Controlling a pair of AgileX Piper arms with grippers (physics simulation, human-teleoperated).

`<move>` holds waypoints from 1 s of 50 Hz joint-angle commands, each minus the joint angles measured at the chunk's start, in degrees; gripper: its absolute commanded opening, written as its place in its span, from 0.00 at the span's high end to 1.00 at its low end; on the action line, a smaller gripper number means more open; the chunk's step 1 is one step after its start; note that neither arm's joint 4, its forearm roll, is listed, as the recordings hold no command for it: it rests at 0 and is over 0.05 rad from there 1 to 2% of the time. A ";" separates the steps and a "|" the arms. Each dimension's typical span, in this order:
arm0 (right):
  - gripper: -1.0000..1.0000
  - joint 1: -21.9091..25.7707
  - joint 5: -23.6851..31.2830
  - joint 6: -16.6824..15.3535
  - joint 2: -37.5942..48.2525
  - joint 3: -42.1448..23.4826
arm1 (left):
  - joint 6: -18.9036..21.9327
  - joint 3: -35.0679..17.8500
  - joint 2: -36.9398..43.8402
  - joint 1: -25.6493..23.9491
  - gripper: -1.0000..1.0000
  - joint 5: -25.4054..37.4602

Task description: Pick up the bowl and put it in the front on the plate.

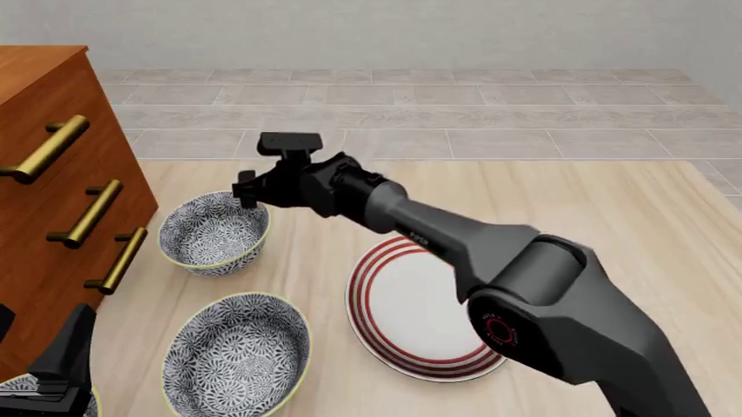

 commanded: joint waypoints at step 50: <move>0.00 1.45 -0.74 1.60 7.97 -2.57 | 0.00 0.00 0.00 0.00 0.00 0.00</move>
